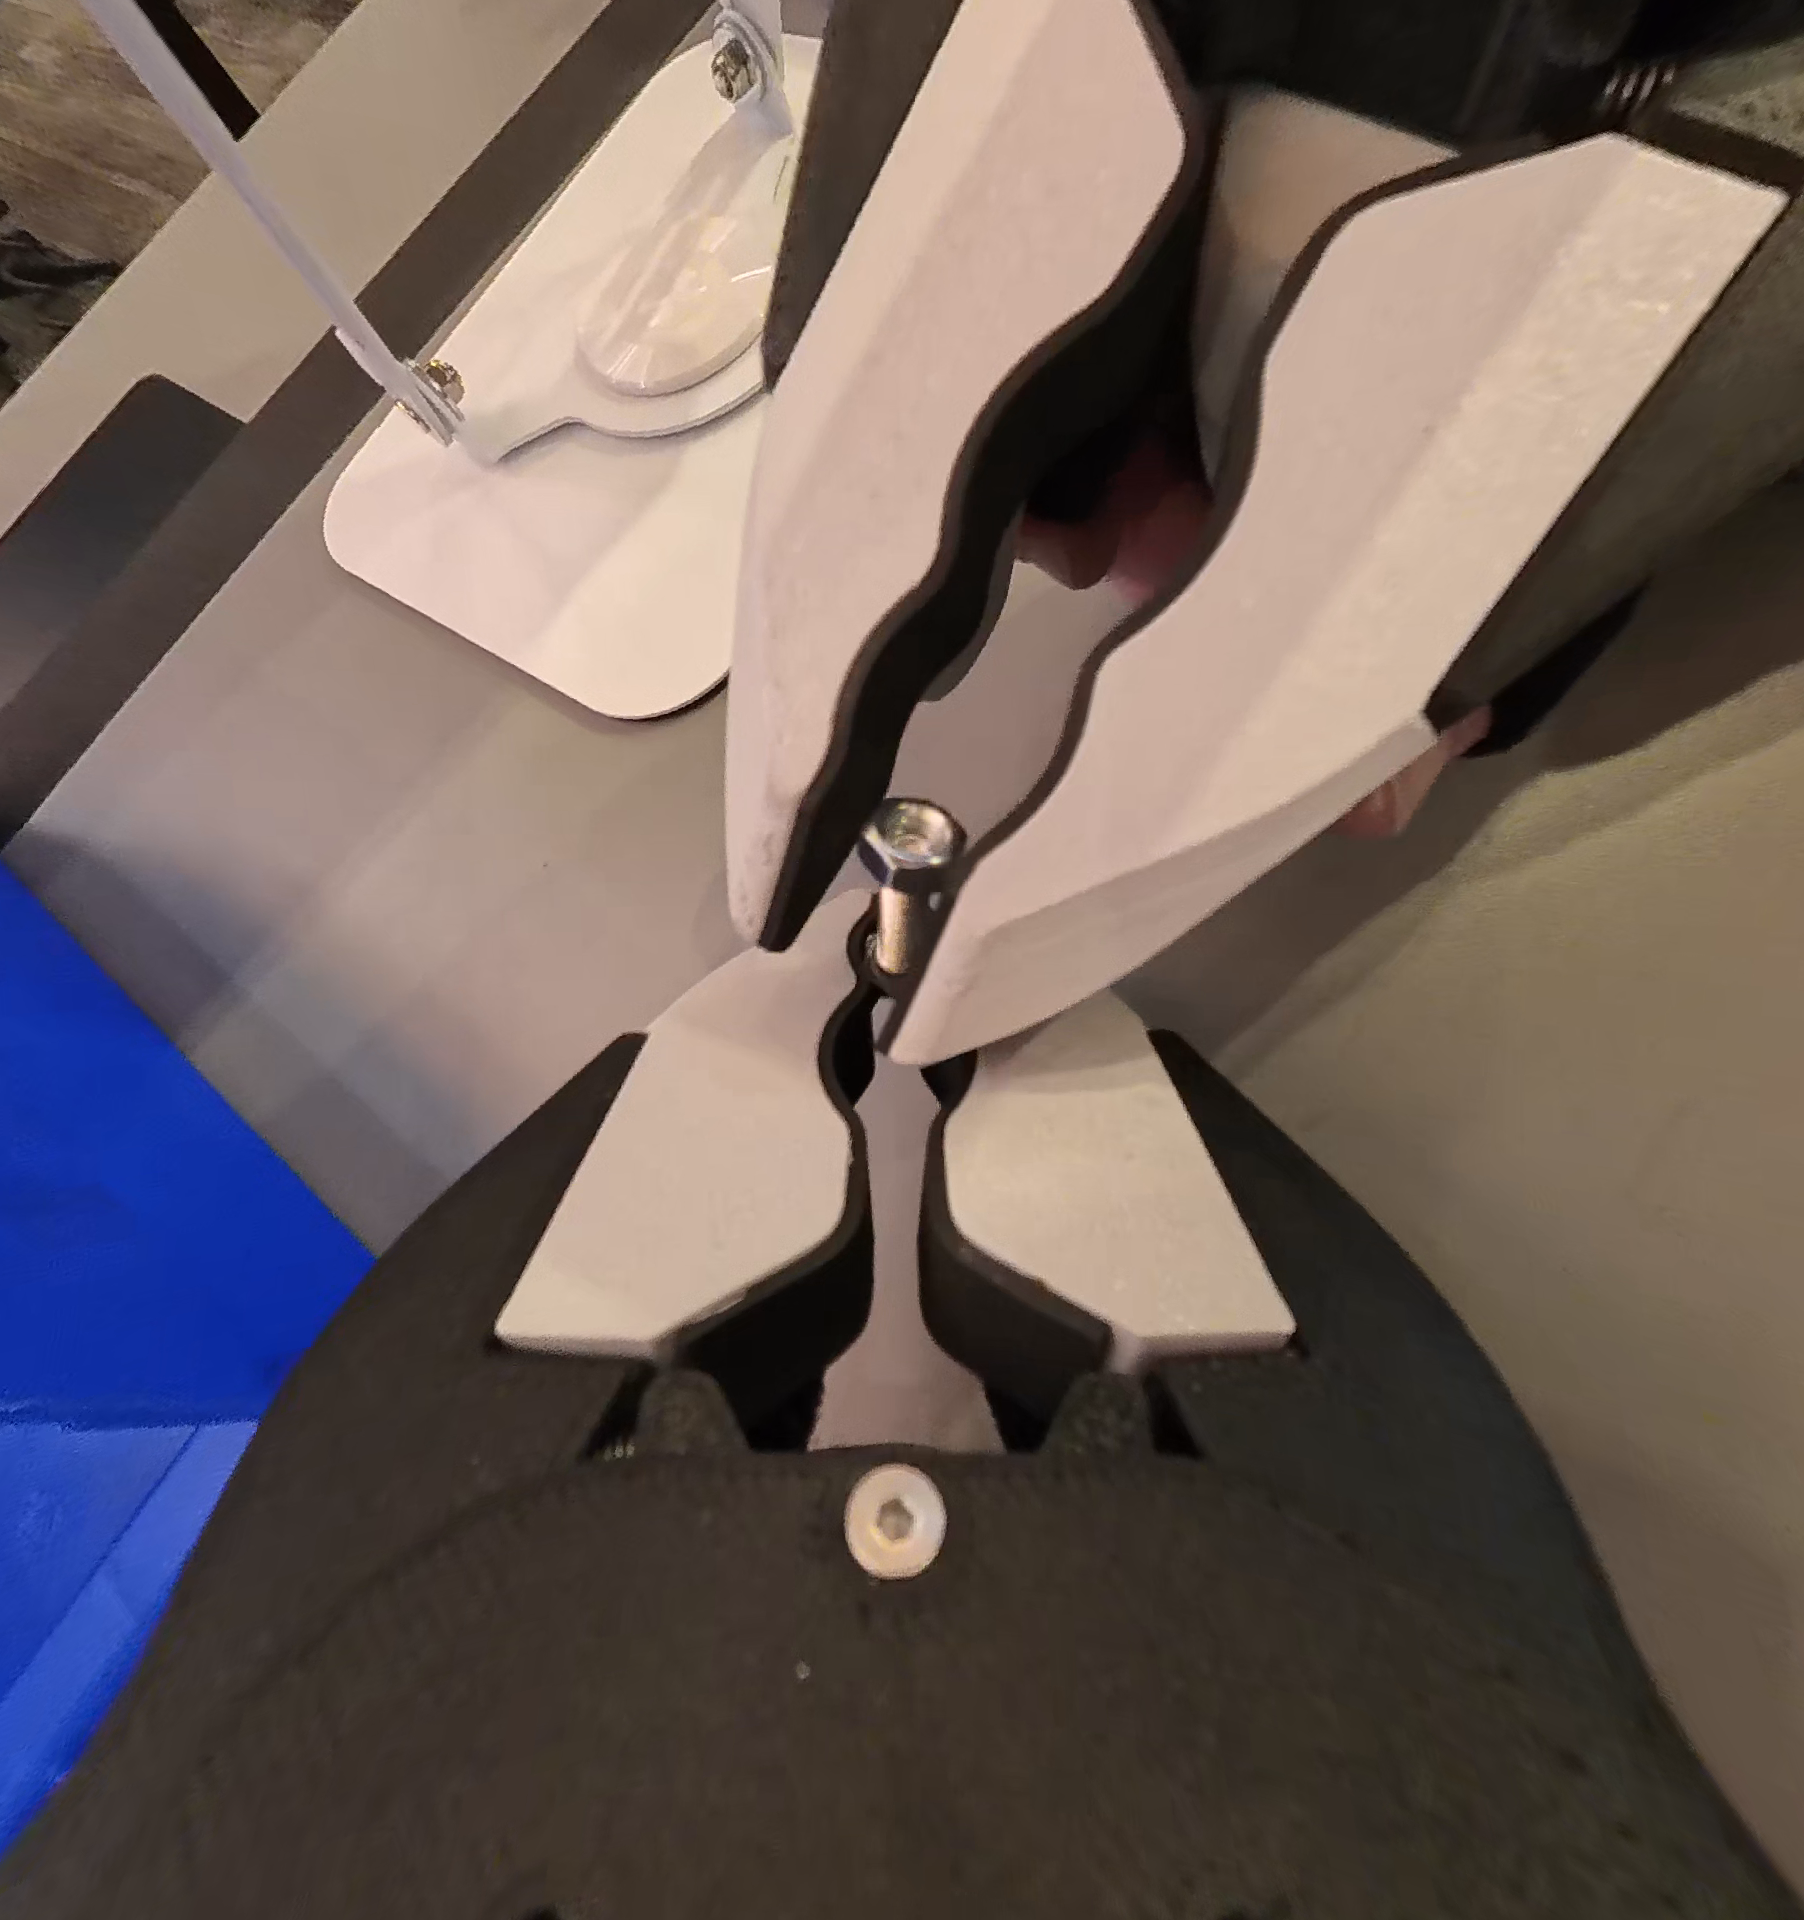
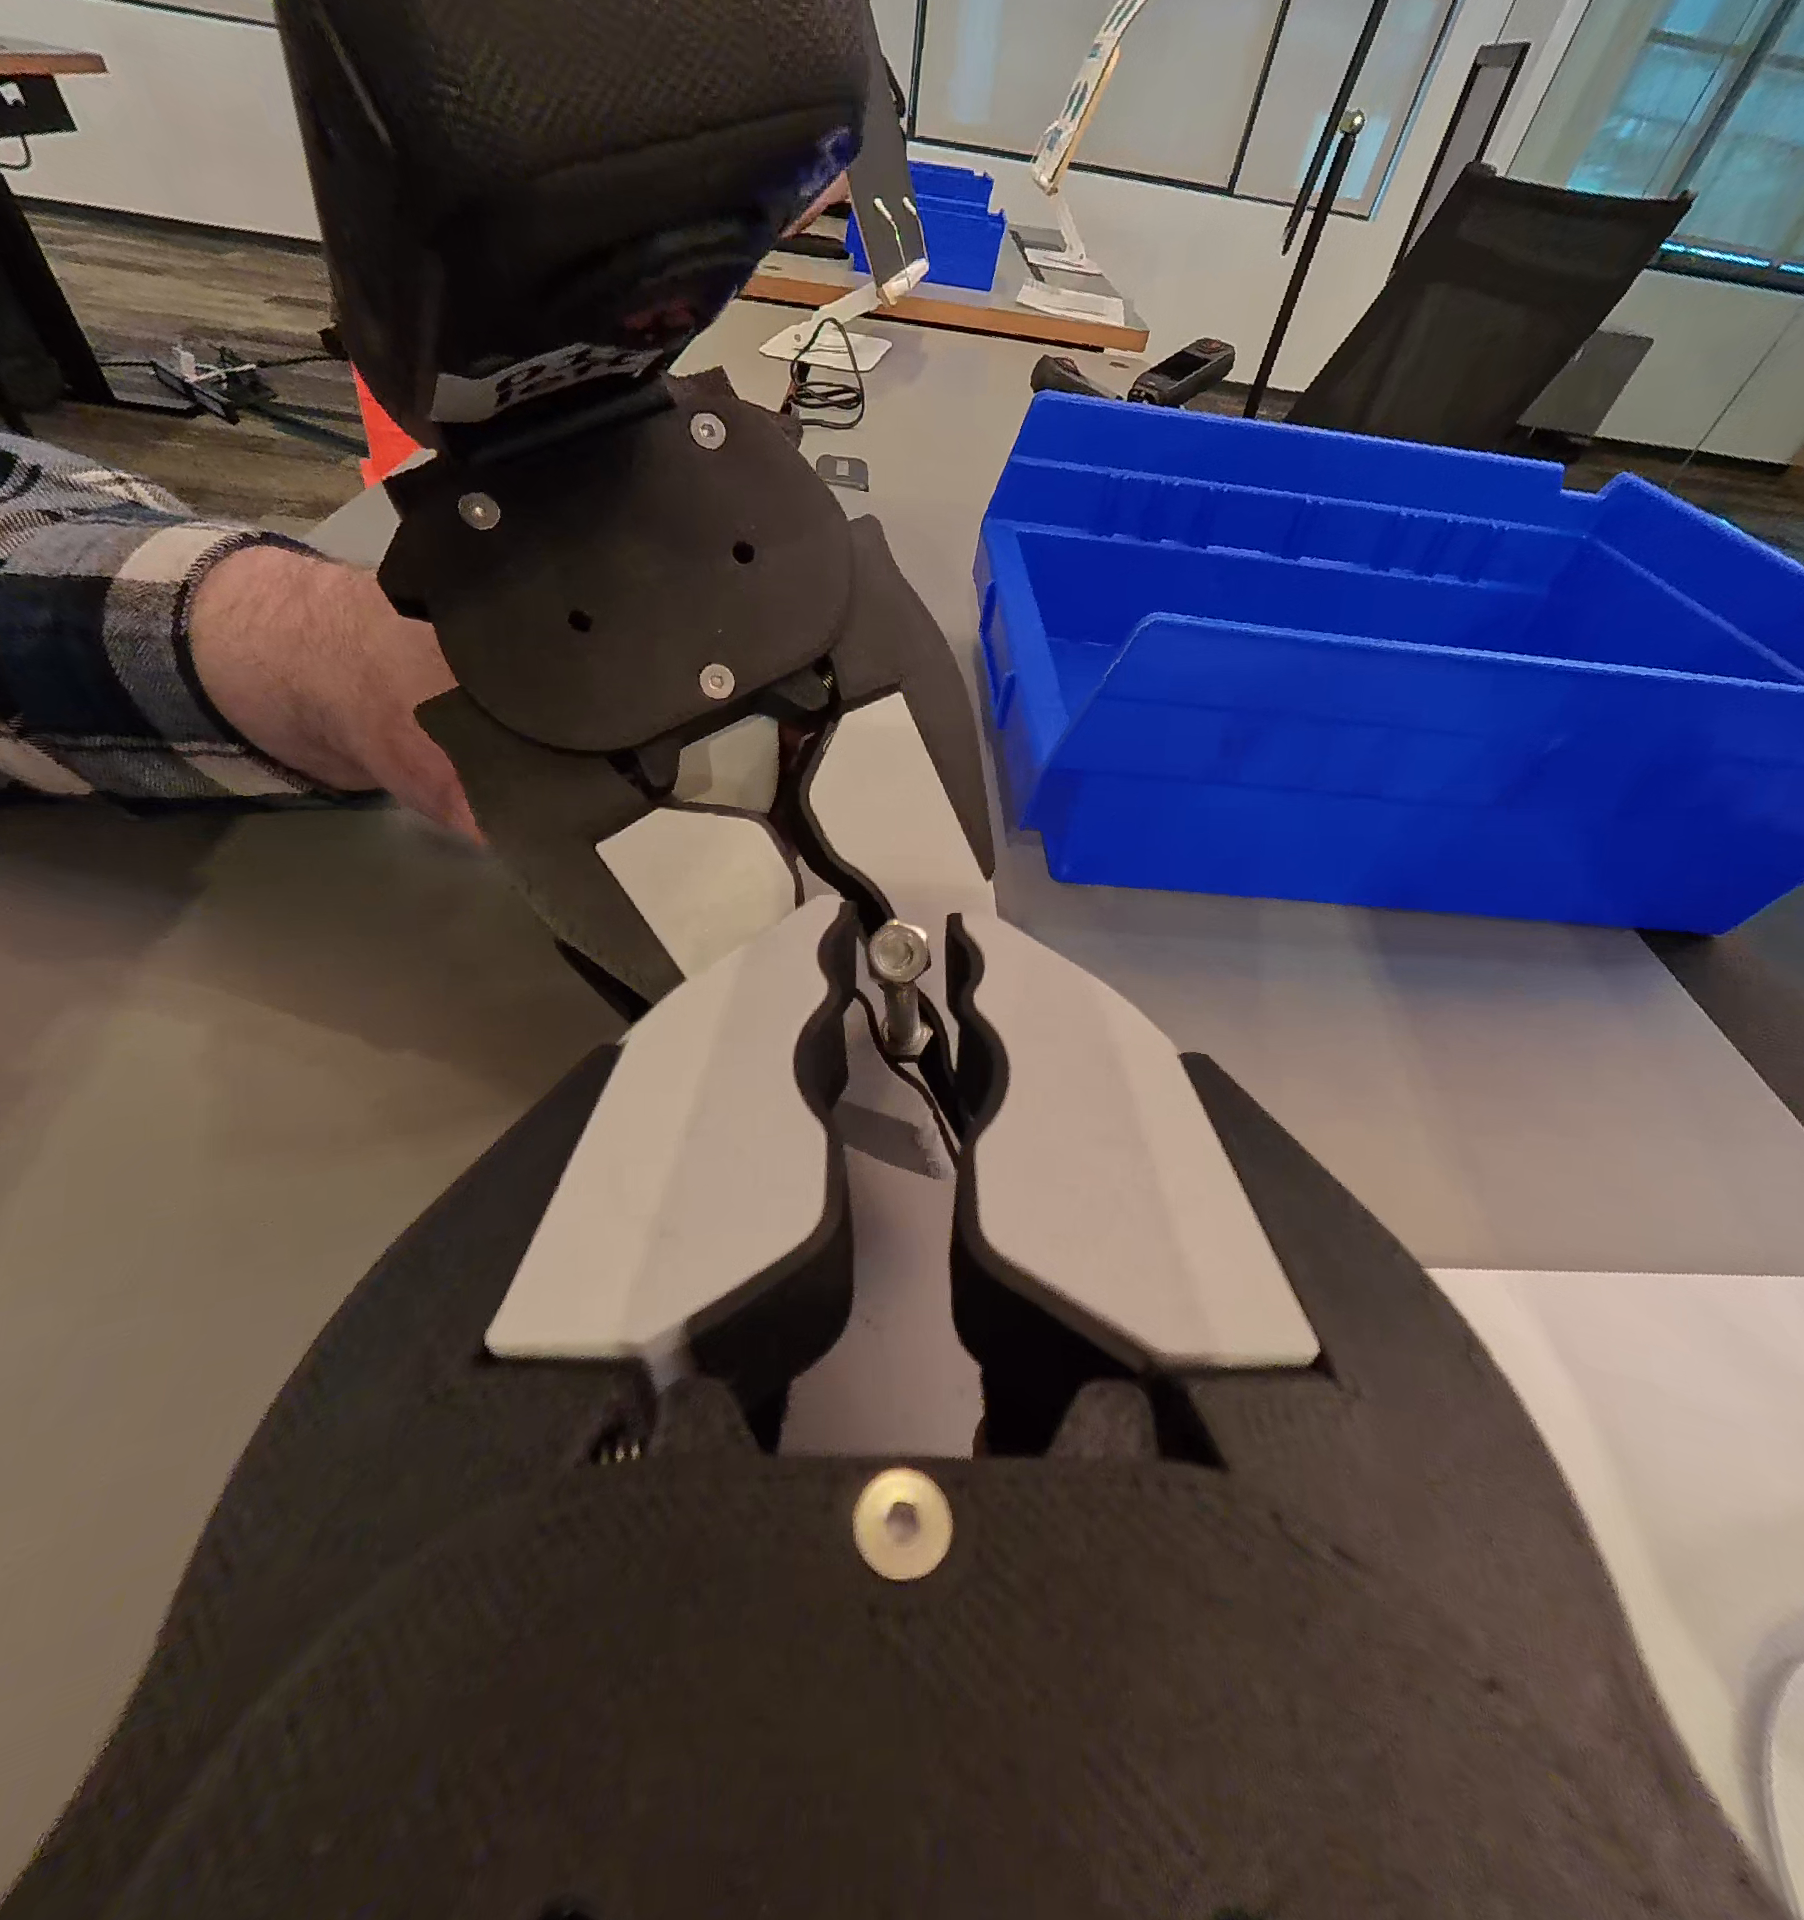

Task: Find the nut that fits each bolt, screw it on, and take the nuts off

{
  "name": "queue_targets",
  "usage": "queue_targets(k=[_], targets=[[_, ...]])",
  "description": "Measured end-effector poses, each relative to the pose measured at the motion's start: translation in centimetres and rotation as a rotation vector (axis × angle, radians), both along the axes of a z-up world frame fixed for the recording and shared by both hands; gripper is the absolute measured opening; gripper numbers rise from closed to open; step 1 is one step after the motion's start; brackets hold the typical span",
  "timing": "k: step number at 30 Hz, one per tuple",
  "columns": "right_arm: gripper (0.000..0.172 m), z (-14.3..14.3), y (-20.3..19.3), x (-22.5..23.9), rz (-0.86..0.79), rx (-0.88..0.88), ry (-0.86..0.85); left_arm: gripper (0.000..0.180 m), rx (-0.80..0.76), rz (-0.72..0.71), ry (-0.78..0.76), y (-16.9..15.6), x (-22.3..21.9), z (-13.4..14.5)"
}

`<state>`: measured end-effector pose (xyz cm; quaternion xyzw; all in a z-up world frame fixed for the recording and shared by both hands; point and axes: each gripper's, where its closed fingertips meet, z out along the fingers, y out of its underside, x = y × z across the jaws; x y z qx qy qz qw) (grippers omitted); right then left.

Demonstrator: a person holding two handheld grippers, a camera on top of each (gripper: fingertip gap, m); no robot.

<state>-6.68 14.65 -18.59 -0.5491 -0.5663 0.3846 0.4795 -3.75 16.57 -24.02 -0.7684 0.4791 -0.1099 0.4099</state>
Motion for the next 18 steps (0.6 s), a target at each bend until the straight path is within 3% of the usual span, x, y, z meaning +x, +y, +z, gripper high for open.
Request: queue_targets(k=[8, 18], targets=[[0.022, 0.4, -0.1, 0.3, 0.033, 0.018, 0.017, 0.003, -0.029, -0.022, -0.047, -0.3, 0.3, 0.2], [0.022, 0.8, -1.9, 0.9, 0.211, 0.038, 0.054, 0.003, -0.136, -0.135, -0.194, -2.0, 1.4, 1.0]])
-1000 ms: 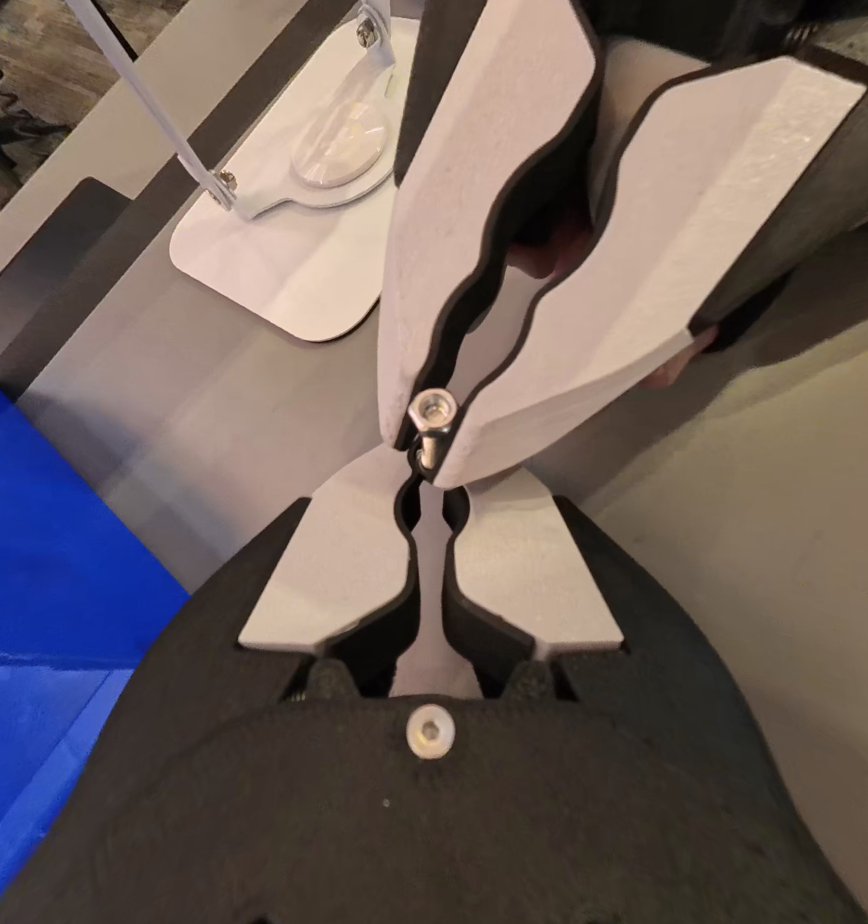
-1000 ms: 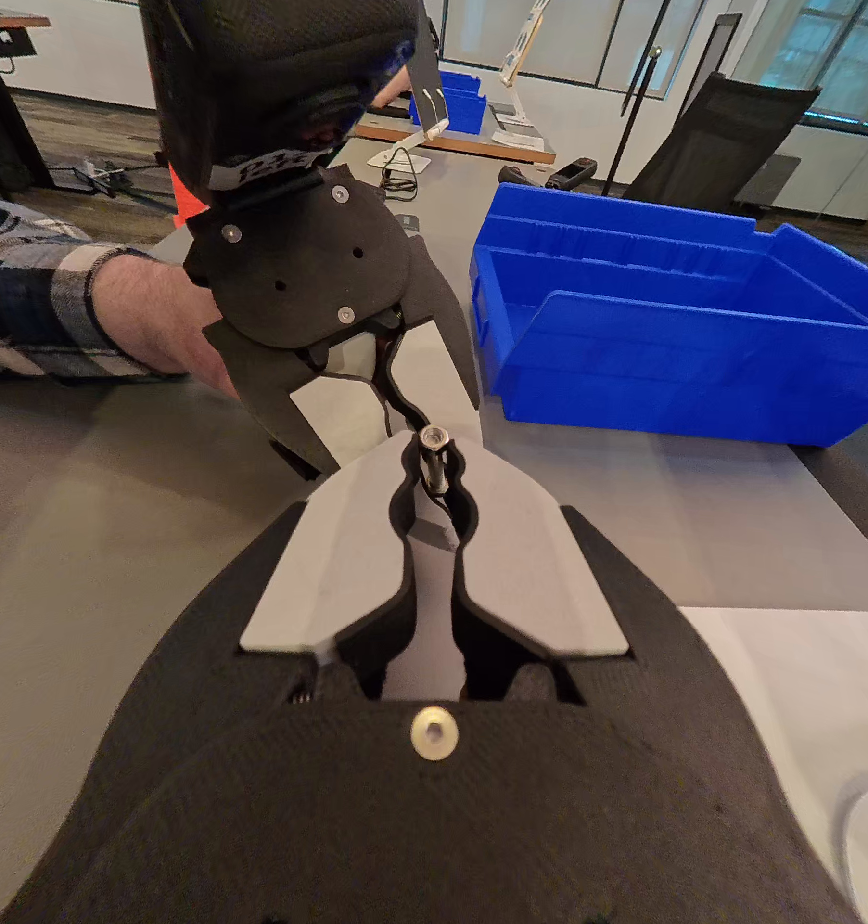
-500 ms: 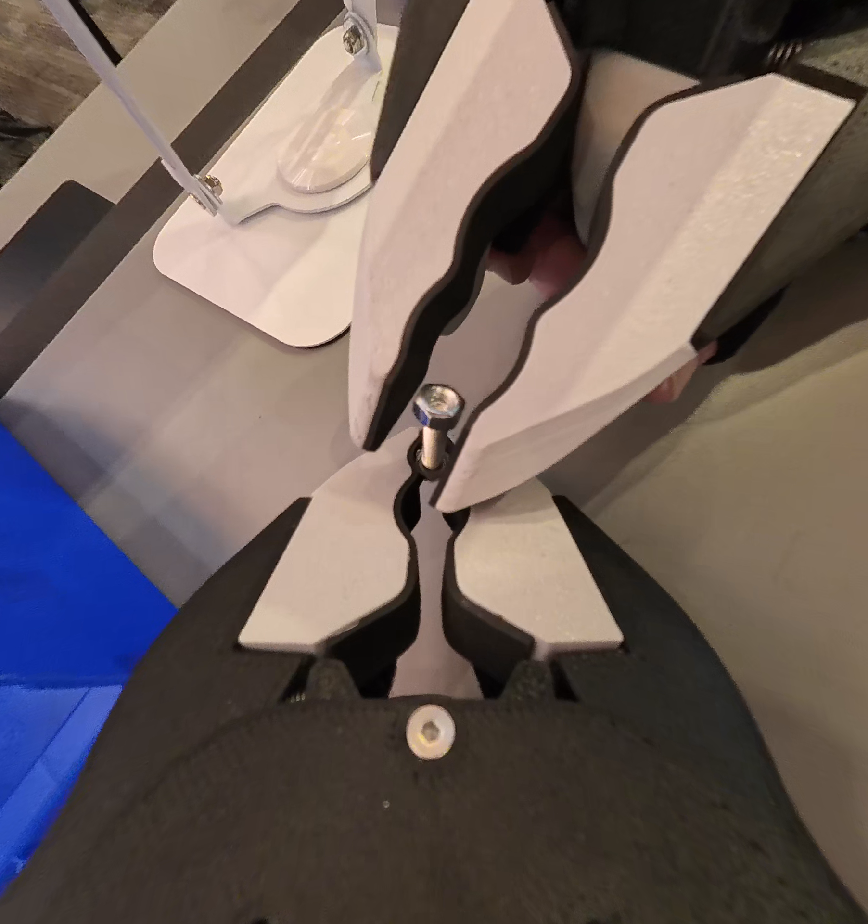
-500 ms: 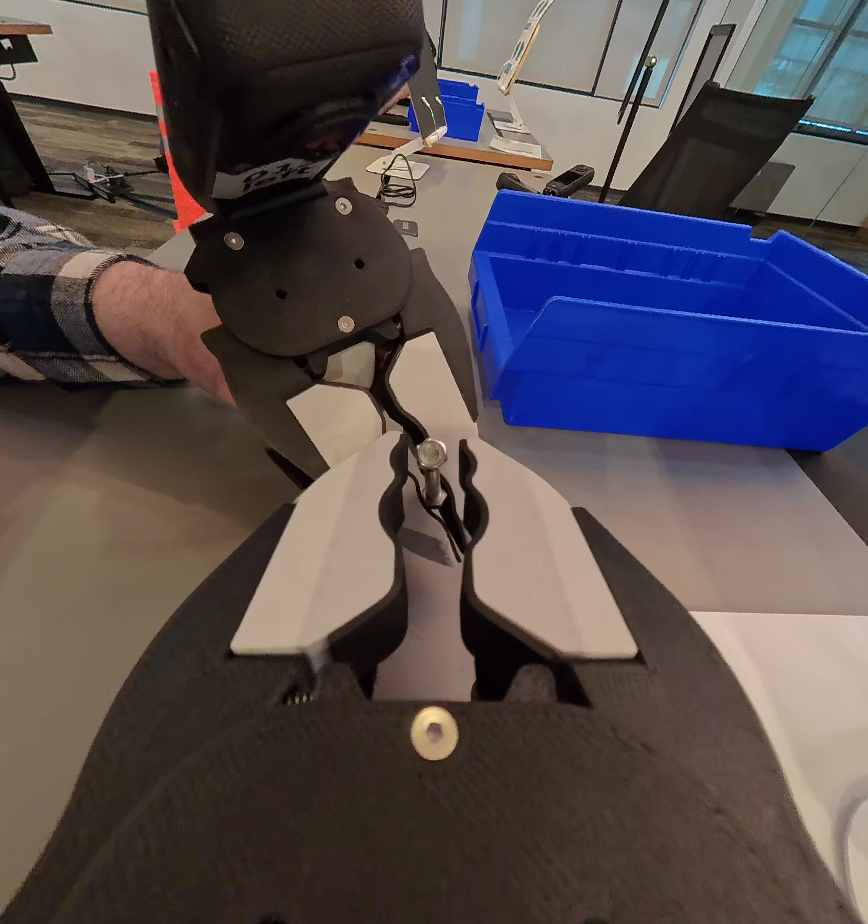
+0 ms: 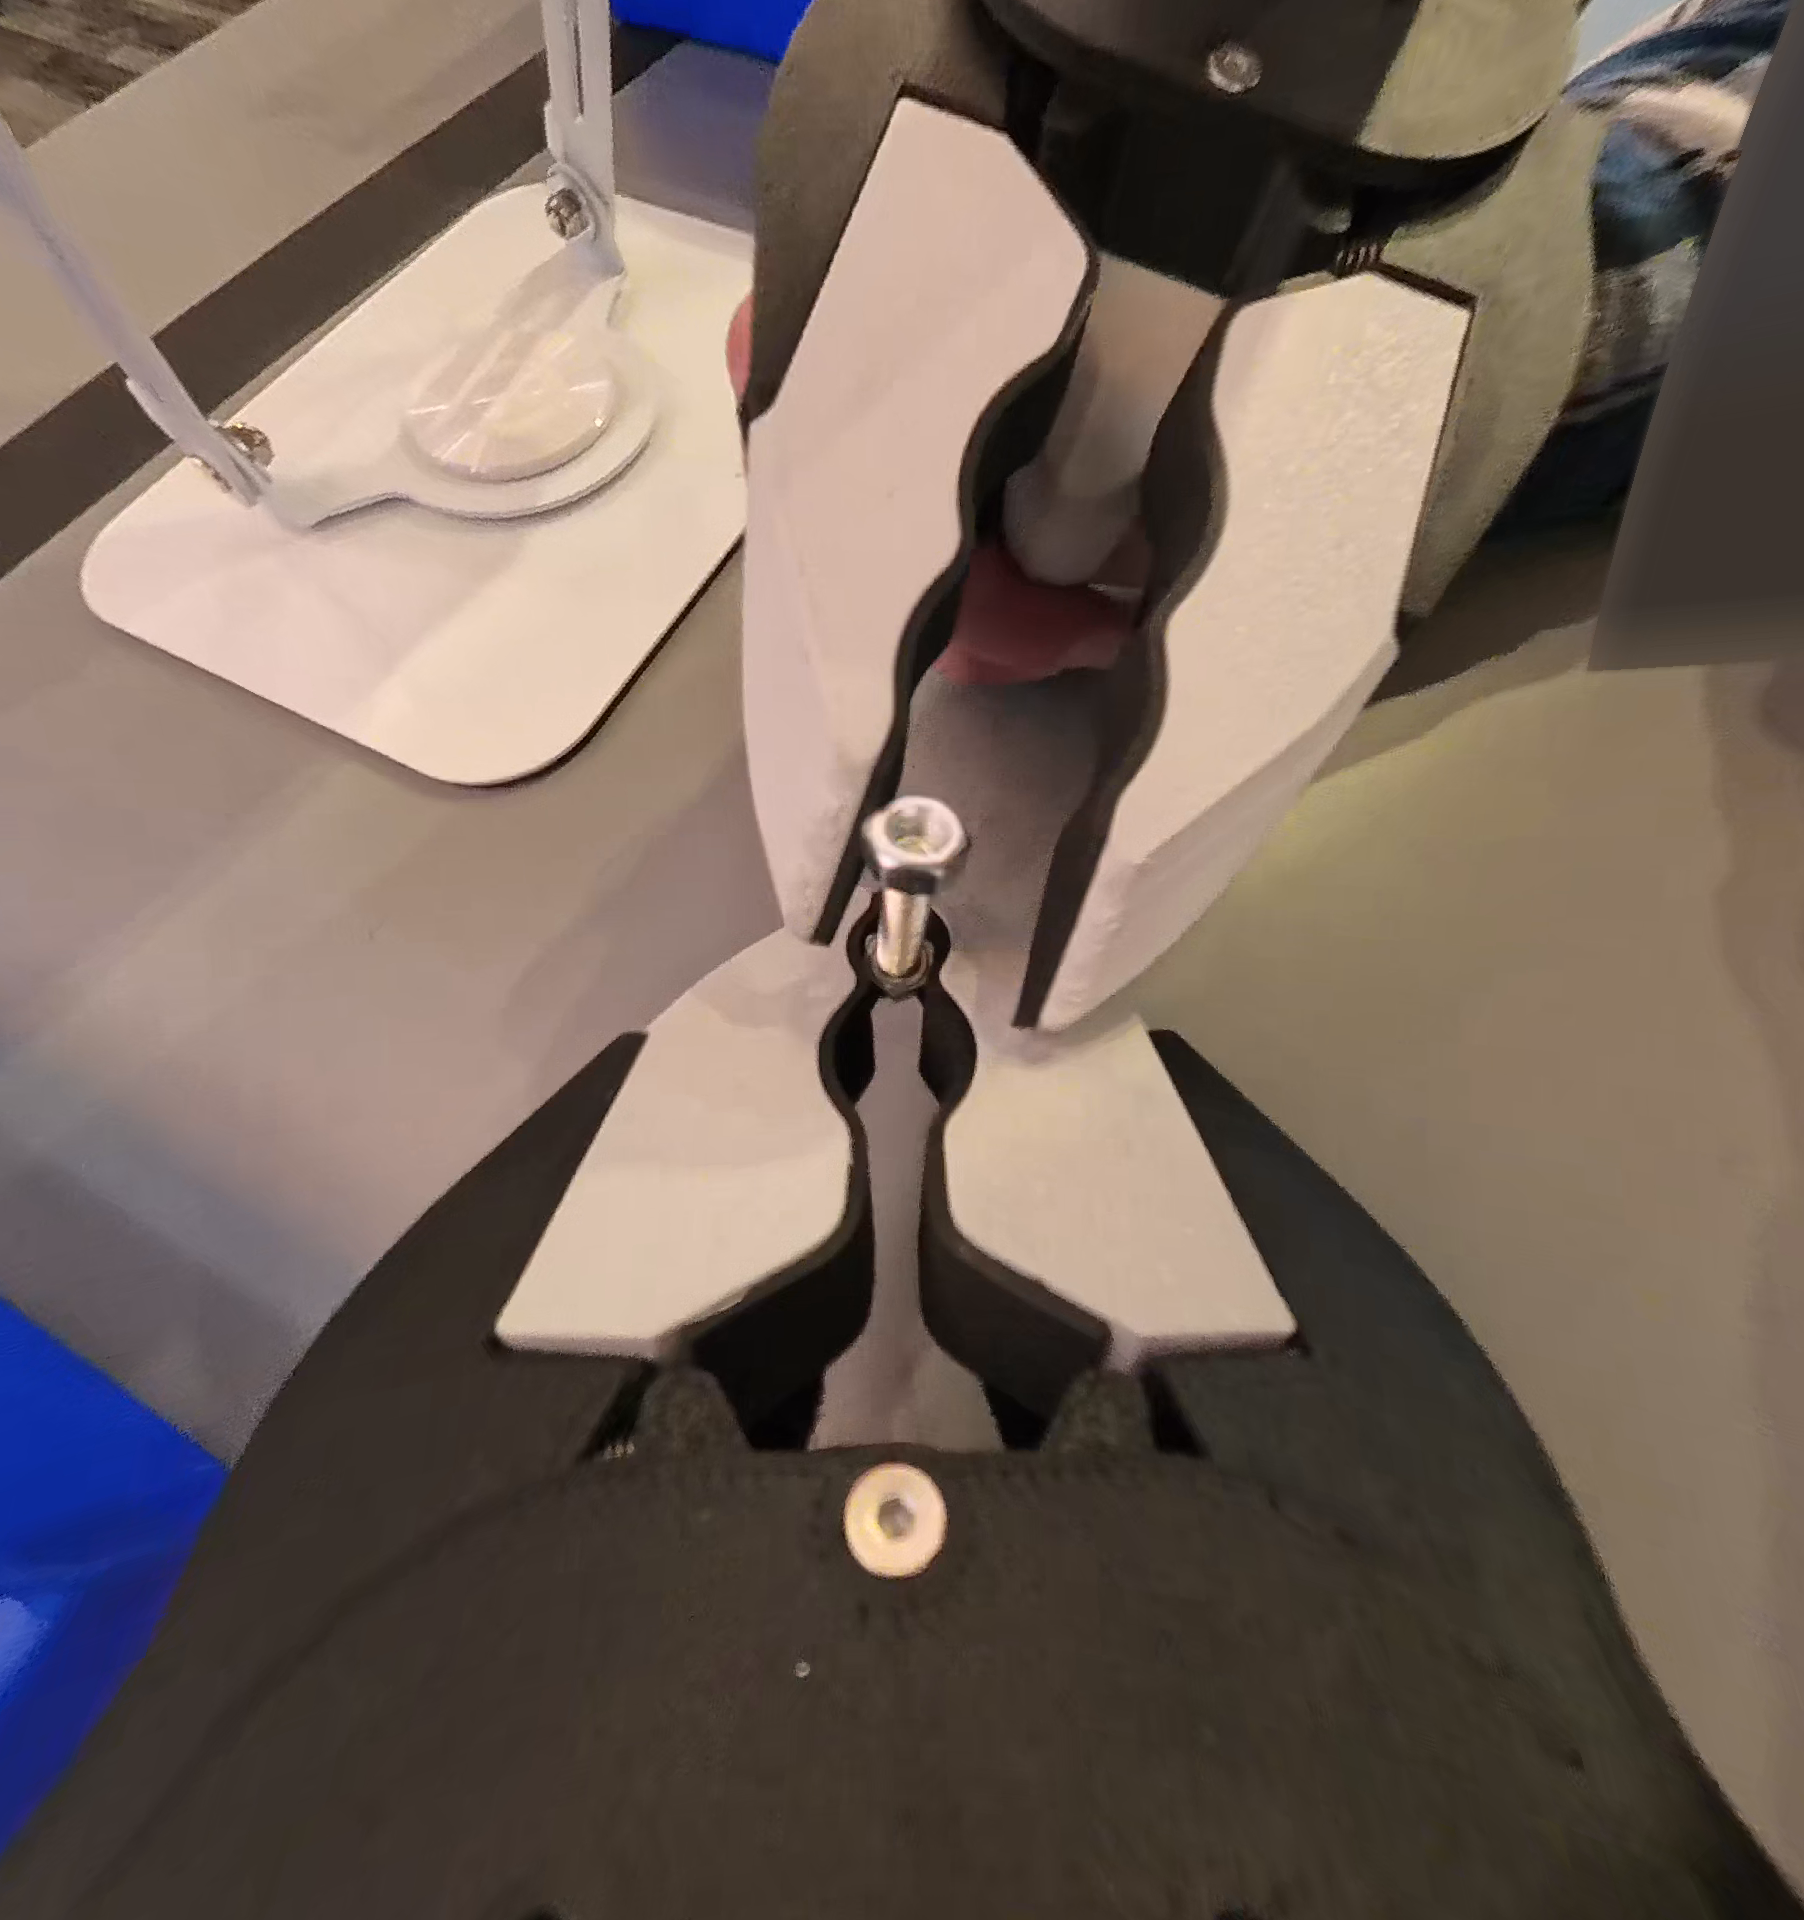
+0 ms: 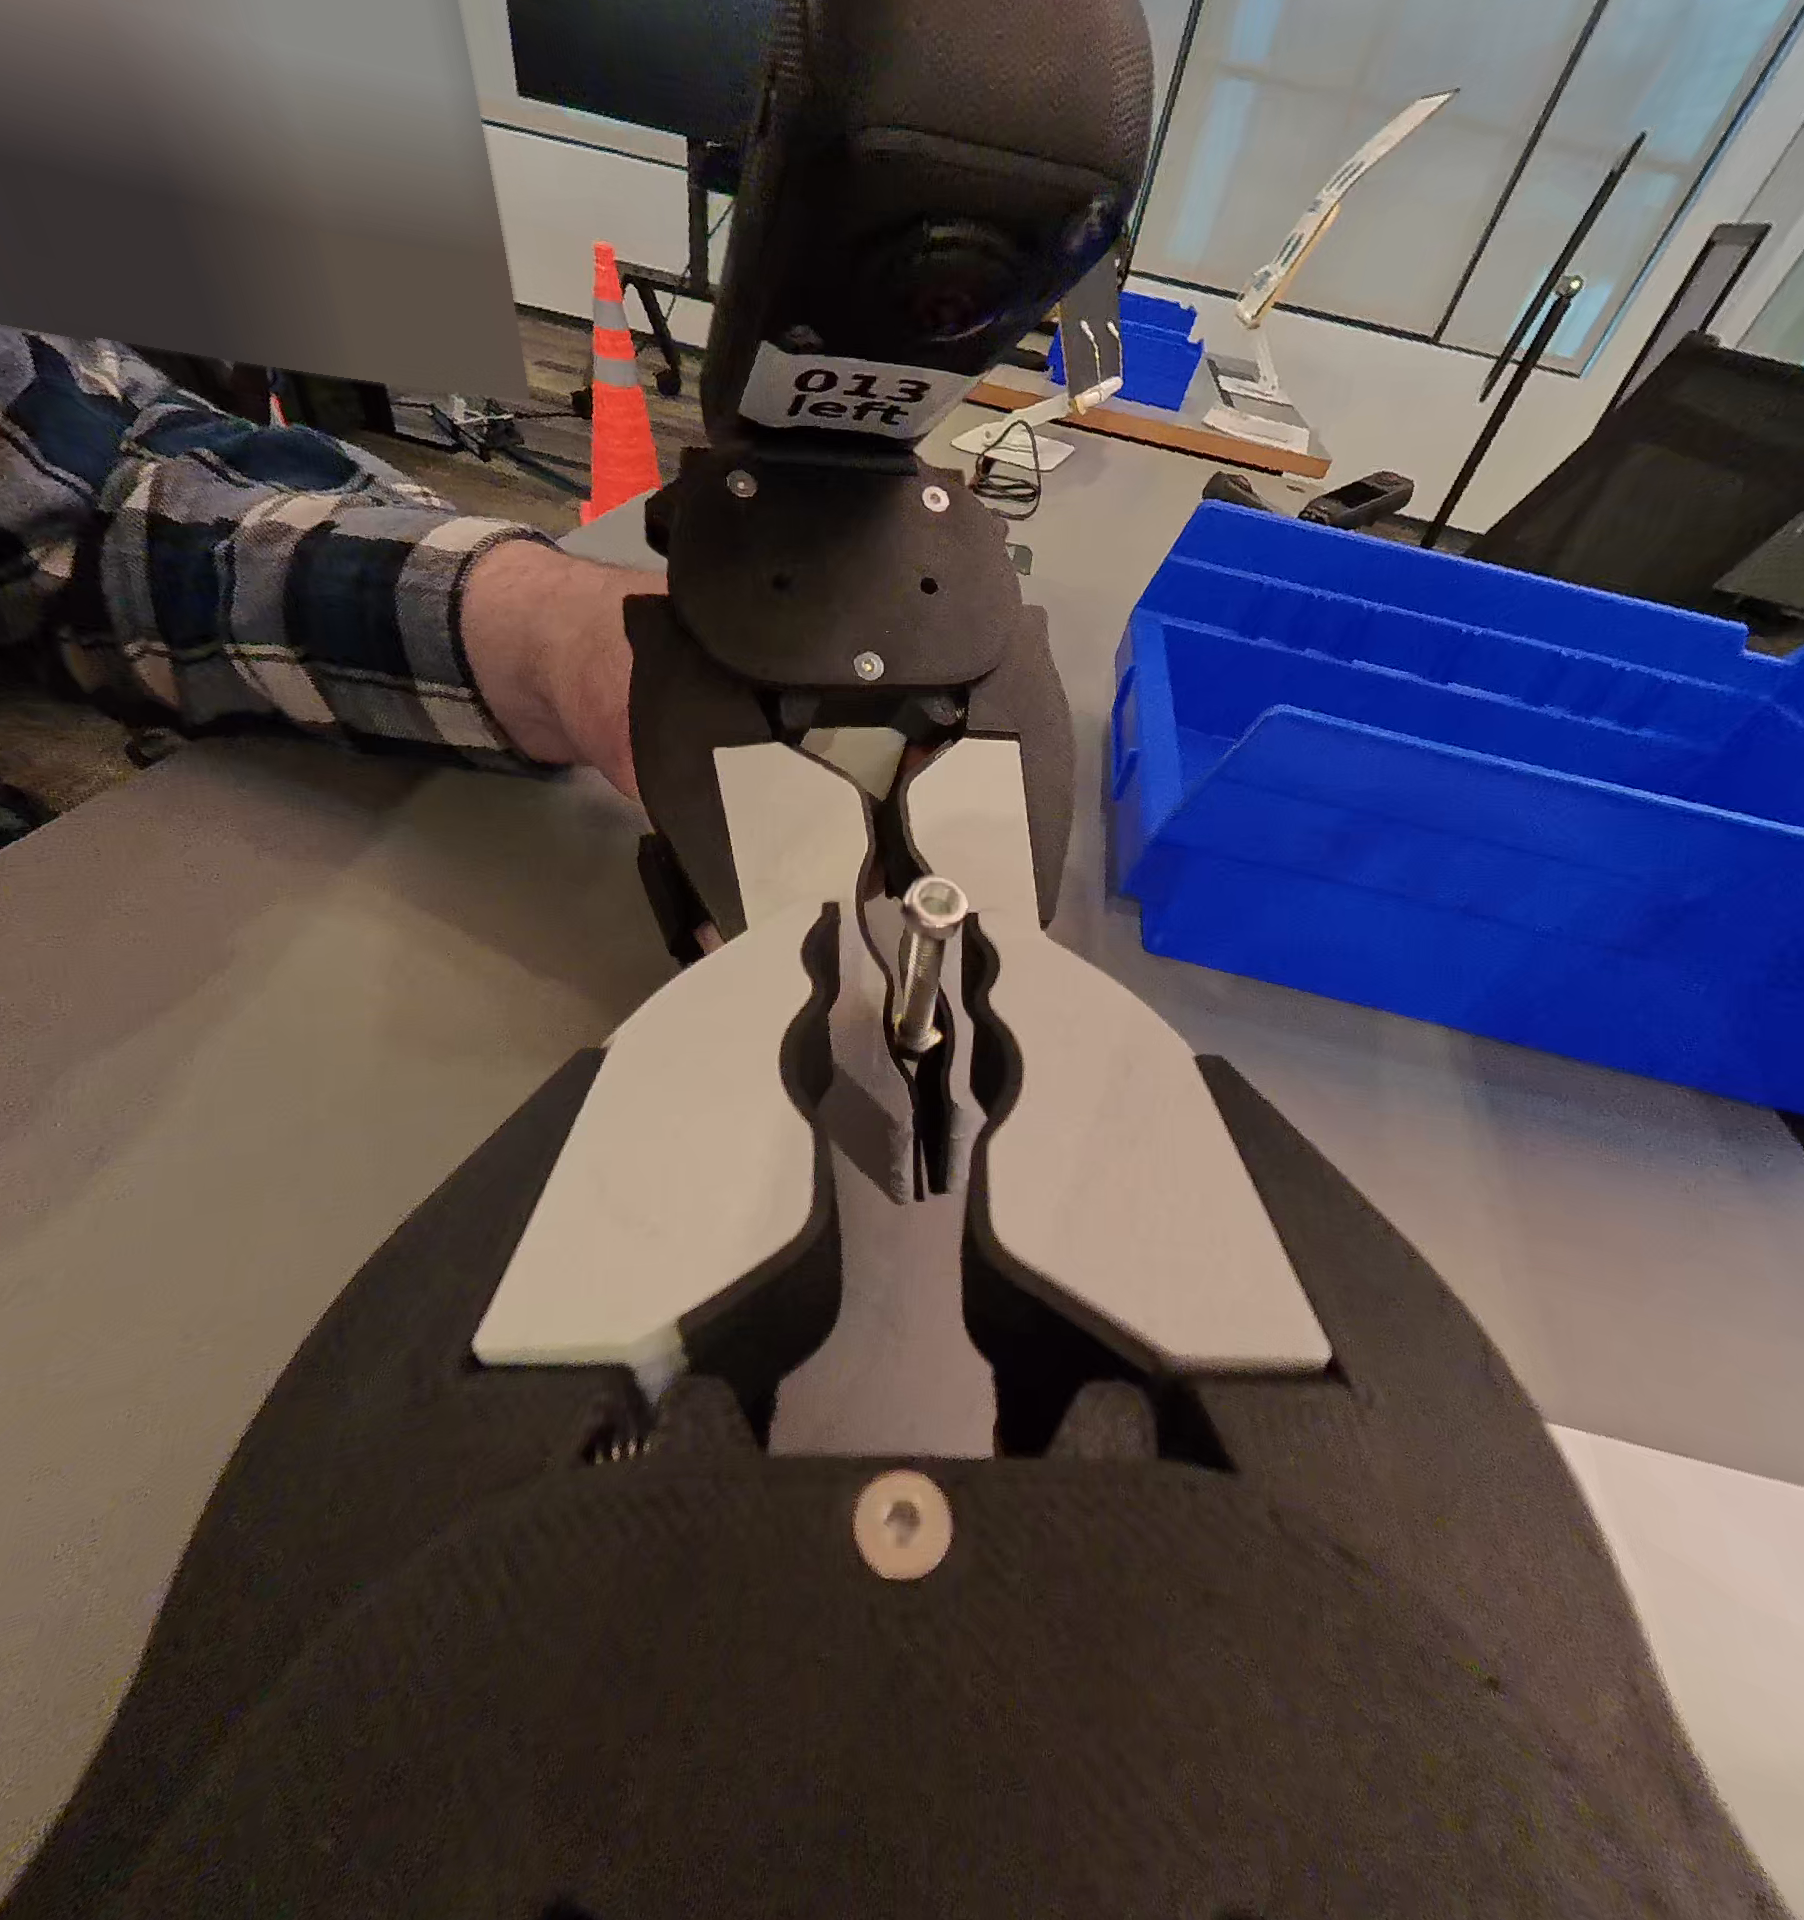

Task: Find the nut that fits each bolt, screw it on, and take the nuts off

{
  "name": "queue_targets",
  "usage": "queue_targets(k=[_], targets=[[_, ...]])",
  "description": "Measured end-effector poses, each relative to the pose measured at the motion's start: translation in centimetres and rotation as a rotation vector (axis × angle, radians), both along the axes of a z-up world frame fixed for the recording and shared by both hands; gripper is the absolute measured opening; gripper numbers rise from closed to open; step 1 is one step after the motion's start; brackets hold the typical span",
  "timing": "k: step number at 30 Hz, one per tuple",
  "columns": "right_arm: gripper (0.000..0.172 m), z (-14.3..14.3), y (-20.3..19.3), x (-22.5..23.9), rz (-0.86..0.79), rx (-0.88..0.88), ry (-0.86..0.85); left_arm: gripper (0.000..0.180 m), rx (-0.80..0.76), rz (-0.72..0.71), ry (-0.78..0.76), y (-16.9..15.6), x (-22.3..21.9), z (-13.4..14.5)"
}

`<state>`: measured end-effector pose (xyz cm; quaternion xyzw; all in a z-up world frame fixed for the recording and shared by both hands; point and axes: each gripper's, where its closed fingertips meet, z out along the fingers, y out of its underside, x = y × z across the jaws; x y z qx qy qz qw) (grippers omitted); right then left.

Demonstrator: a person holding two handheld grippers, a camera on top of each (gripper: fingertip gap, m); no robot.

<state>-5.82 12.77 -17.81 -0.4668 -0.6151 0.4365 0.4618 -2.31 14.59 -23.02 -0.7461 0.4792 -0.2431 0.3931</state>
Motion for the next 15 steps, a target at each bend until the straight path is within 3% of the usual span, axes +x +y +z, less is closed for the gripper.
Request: queue_targets(k=[15], targets=[[0.012, -0.57, 0.73, 0.09, -0.029, -0.028, -0.026, 0.003, -0.046, -0.019, -0.031, -0.26, -0.03, -0.15]])
